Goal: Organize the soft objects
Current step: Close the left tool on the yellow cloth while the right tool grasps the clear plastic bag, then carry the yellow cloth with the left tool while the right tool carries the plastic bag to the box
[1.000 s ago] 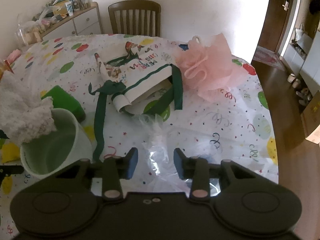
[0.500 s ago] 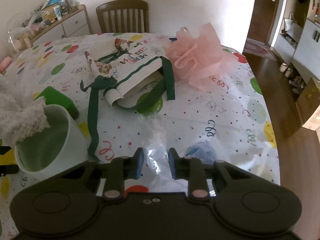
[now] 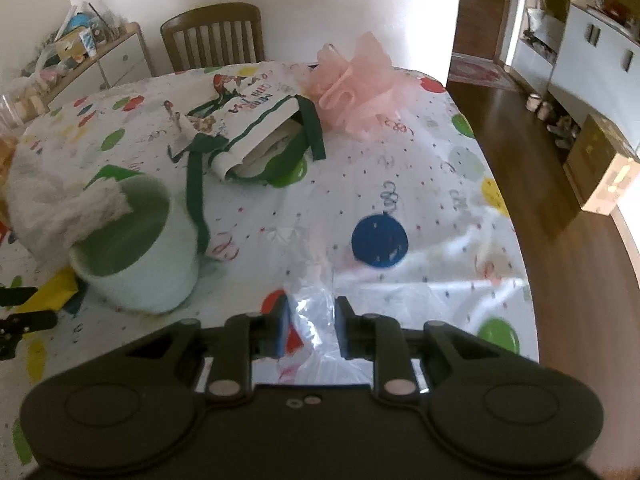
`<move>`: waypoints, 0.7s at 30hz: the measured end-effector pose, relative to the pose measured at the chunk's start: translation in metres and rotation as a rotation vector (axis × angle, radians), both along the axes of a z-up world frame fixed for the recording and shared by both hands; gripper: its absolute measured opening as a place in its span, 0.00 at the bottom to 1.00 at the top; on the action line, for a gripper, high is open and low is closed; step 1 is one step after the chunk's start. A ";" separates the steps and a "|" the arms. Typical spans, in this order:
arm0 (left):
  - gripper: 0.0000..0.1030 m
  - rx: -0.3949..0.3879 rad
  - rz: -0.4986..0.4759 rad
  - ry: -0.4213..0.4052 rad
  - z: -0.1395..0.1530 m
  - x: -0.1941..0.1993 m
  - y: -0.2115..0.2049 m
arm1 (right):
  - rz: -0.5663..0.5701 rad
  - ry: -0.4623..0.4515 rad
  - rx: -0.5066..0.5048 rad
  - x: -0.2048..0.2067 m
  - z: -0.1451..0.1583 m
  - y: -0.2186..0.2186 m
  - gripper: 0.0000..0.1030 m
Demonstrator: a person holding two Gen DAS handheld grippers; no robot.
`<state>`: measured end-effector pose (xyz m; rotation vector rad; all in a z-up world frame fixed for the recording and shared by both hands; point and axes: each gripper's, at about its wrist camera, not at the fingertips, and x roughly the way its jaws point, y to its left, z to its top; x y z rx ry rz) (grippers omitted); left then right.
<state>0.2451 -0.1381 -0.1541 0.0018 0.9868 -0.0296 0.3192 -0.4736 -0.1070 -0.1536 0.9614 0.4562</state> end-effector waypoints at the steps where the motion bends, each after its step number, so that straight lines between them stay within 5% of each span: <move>1: 0.41 -0.005 0.001 -0.001 0.001 -0.002 0.001 | -0.004 -0.001 0.006 -0.006 0.002 -0.001 0.22; 21: 0.37 -0.144 0.057 -0.039 0.024 -0.047 0.040 | 0.027 -0.012 0.131 -0.109 0.049 0.040 0.21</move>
